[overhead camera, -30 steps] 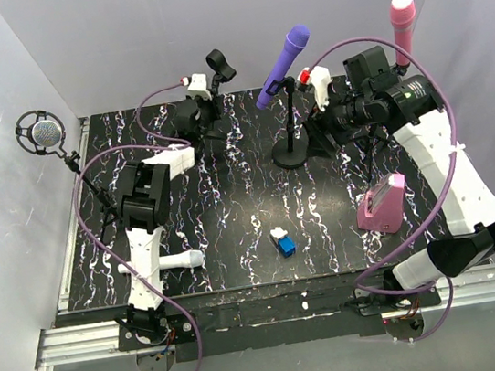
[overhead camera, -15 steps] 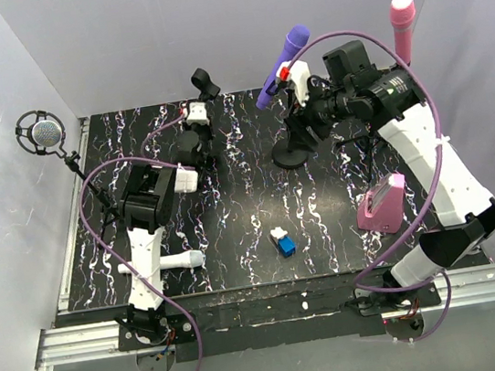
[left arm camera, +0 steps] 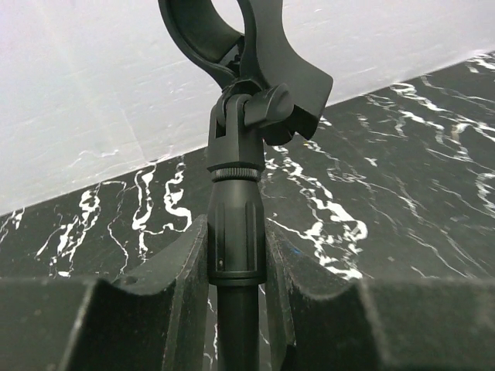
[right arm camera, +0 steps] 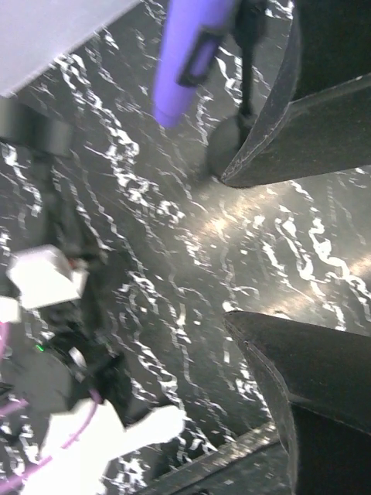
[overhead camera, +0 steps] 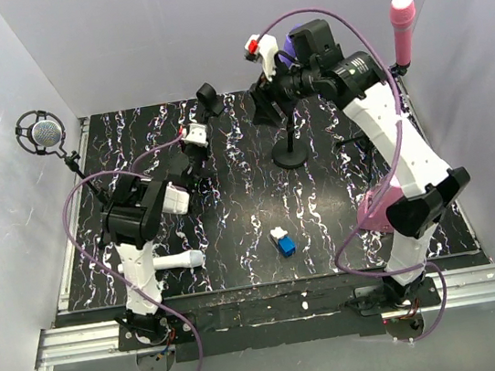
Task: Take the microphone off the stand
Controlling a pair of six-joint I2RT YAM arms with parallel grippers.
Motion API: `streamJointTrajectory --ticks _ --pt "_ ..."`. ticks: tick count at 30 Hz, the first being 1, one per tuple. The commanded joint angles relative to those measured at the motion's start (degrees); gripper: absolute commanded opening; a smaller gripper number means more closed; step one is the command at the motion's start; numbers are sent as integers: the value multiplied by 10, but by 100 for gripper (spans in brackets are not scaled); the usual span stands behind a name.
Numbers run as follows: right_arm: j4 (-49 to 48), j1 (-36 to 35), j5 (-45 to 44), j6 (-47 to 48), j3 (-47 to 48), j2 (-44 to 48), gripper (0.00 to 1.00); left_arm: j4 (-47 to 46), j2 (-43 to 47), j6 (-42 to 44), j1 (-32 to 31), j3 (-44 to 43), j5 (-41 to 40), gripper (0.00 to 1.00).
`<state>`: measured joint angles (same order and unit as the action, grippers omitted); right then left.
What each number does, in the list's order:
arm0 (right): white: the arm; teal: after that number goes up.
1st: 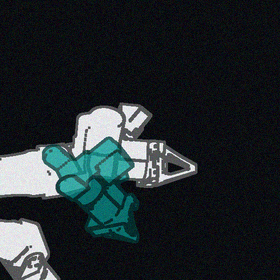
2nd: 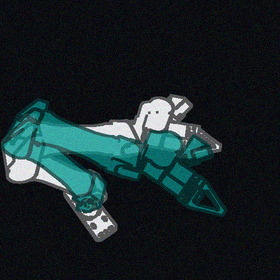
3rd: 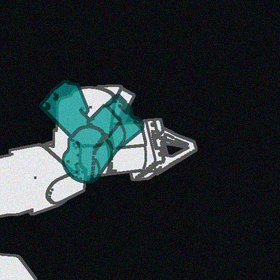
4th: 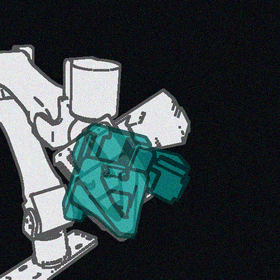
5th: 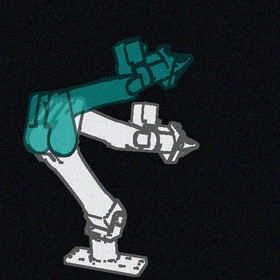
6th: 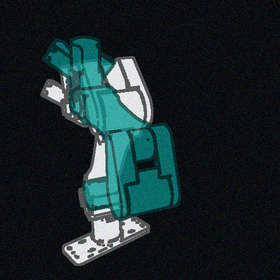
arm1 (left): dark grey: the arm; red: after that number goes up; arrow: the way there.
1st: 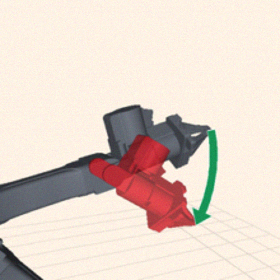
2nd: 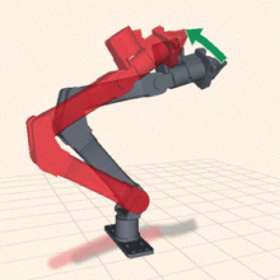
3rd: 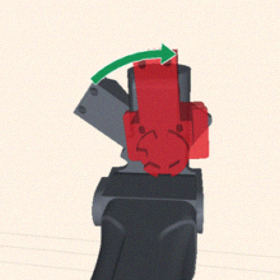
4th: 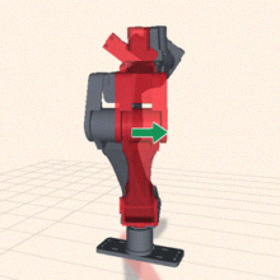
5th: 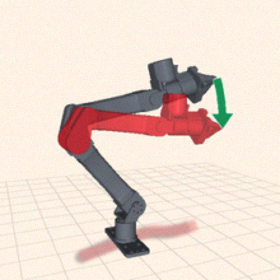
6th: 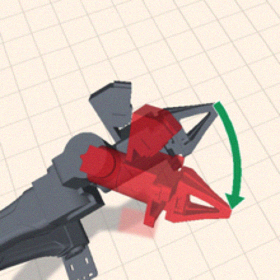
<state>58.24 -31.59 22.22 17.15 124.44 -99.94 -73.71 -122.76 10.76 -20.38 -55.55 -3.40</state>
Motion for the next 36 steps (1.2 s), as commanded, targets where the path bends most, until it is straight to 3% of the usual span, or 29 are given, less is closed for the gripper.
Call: streamJointTrajectory --ticks 1,10,21,29,33,36 --pt "-70 -5 1 -36 64 -39 72 -122 141 30 -3 53 93 0" --pt "-211 -40 -27 -48 25 -75 83 24 346 50 -26 170 113 0" --pt "-306 -91 -116 -42 10 -102 85 191 523 63 -104 221 65 0" --pt "-324 -112 -143 -21 -17 -99 65 212 559 76 -139 245 48 0" --pt "-351 -115 -172 -54 -18 -98 81 206 556 81 -144 243 42 0" --pt "-346 -114 -155 -86 -5 -99 86 212 555 84 -145 240 42 0"
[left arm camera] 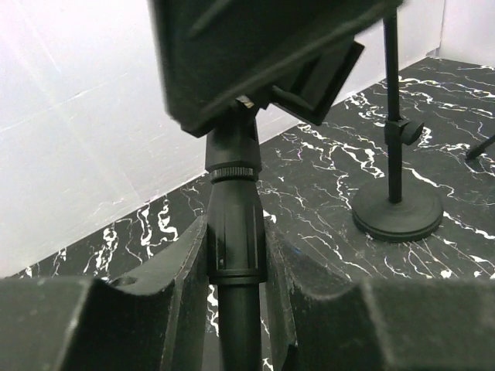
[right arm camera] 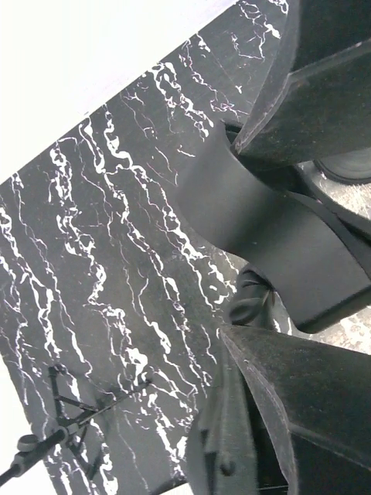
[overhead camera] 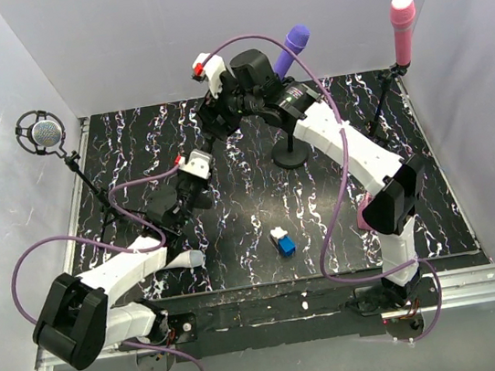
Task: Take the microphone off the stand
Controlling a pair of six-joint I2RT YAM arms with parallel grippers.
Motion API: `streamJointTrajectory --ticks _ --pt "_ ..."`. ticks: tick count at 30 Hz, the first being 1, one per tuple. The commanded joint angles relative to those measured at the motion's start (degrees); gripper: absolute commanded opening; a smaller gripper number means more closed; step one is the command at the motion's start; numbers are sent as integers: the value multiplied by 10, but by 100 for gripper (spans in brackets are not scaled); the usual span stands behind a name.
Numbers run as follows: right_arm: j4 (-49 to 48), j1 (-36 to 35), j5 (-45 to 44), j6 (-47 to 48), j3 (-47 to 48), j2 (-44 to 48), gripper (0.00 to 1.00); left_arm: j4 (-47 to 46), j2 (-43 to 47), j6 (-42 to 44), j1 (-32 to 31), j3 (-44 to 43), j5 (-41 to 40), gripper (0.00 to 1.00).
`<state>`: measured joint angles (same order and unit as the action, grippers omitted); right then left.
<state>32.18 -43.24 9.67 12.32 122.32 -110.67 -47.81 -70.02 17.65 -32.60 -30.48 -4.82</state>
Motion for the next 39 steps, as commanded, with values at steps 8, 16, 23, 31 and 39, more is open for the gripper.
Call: streamJointTrajectory --ticks 8,16,23,31,39 --pt "-70 -5 -91 4 8 -8 76 -48 29 15 -26 -9 57 0" --pt "-68 -18 -146 81 -27 -2 43 -71 4 4 -27 2 33 0" --pt "-207 -40 -150 212 -182 48 1 -154 -130 1 -31 3 35 18" --pt "-309 -48 -156 281 -236 56 1 -202 -228 27 -32 -10 32 54" --pt "-323 -48 -151 281 -242 42 11 -71 -157 41 -32 -4 71 72"
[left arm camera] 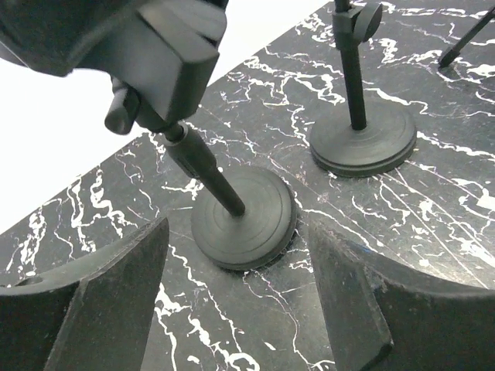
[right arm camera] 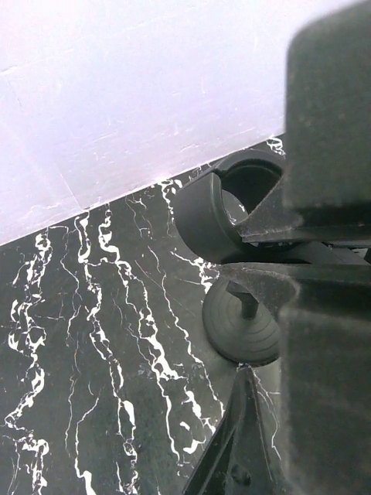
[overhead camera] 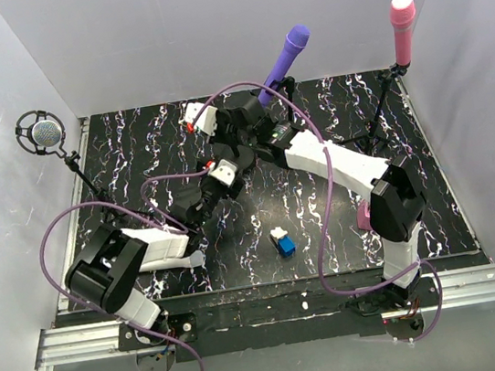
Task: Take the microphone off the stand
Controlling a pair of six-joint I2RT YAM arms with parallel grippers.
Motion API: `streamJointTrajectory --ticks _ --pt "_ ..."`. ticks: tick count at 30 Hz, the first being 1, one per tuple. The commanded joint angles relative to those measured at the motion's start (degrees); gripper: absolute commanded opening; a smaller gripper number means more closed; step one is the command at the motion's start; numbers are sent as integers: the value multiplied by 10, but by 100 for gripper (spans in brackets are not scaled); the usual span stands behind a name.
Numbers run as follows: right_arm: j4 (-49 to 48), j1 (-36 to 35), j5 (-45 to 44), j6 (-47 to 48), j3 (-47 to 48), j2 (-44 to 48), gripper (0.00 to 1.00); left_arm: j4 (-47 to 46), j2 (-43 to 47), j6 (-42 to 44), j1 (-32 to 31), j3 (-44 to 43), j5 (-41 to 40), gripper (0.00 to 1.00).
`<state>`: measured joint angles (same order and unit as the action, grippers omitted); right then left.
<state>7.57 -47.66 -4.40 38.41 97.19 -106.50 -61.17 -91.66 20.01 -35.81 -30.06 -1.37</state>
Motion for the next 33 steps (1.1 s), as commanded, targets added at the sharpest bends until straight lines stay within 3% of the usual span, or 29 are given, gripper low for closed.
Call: streamJointTrajectory --ticks 1,4,9,22,28,33 --pt "-77 -4 -15 14 16 -1 25 85 68 14 0 -10 41 72" --pt "-42 -4 -16 -10 33 1 49 151 96 -2 0 -16 49 72" --pt "-48 -2 -31 -25 39 3 65 256 141 -46 0 -32 53 71" --pt "-12 2 -25 -87 150 21 71 490 246 -77 0 -80 64 75" --pt "96 41 -9 -183 157 110 71 652 255 -80 0 -183 106 78" --pt "187 119 8 -312 150 173 73 707 241 -60 1 -265 124 83"
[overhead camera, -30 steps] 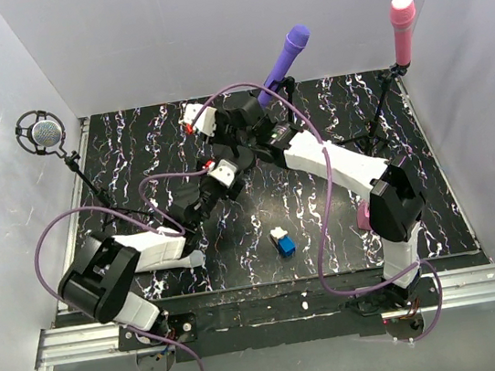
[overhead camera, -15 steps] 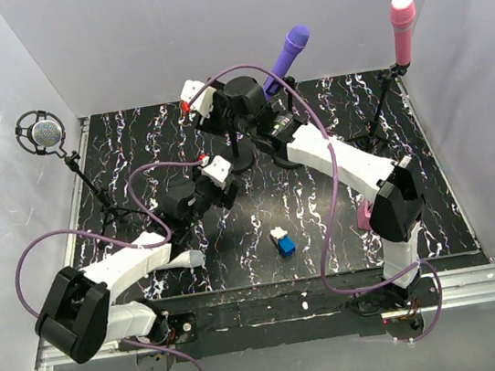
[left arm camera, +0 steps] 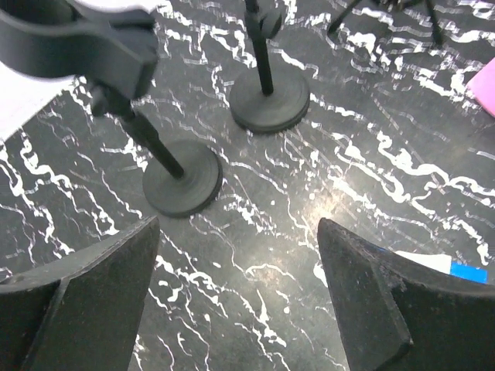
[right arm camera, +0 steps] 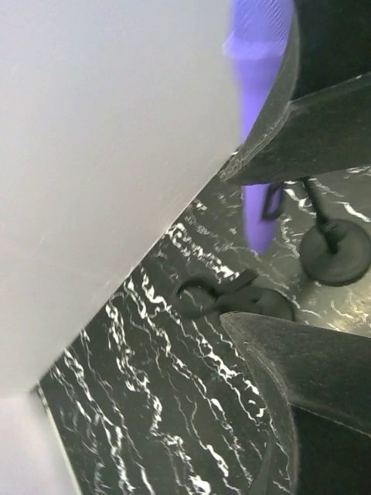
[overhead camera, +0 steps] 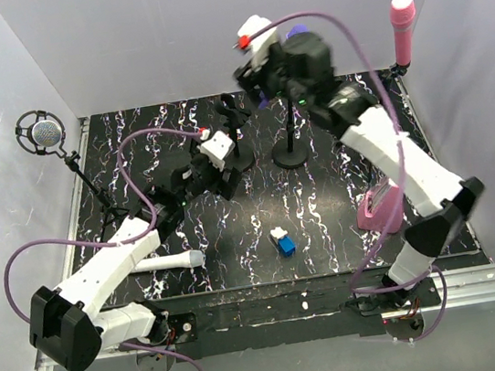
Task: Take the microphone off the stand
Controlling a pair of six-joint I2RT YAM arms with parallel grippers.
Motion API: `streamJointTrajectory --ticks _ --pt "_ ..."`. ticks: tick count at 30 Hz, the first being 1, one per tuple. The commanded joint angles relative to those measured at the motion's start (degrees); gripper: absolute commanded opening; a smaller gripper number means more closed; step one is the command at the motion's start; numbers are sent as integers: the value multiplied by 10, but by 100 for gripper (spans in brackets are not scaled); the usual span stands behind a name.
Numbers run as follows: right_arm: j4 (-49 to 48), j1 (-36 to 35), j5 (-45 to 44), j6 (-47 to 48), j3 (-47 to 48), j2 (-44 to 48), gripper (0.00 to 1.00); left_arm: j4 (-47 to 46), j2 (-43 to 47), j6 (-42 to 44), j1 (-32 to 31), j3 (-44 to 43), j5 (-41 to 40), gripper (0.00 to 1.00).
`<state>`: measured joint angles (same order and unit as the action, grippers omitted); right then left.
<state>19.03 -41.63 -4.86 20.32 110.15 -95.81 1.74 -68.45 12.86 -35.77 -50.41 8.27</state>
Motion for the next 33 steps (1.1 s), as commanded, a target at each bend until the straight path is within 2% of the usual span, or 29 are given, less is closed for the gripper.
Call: streamJointTrajectory --ticks 1,5,12,18,24,28,33 --pt "83 74 20 -148 10 77 73 79 3 13 0 -77 28 84" --pt "64 117 34 -189 -52 122 76 84 -37 9 0 -142 40 84" --pt "-6 167 68 -280 -80 111 80 70 -135 -71 0 -280 48 85" --pt "-1 168 -22 -340 -46 65 81 51 -204 -53 0 -353 49 84" --pt "-34 174 -23 -367 -30 27 81 48 -219 -29 0 -370 25 84" --pt "-47 182 -23 -406 -7 -10 76 52 -209 -29 0 -363 28 85" --pt "-58 183 -45 -410 28 -51 69 53 -201 -31 -6 -355 24 84"
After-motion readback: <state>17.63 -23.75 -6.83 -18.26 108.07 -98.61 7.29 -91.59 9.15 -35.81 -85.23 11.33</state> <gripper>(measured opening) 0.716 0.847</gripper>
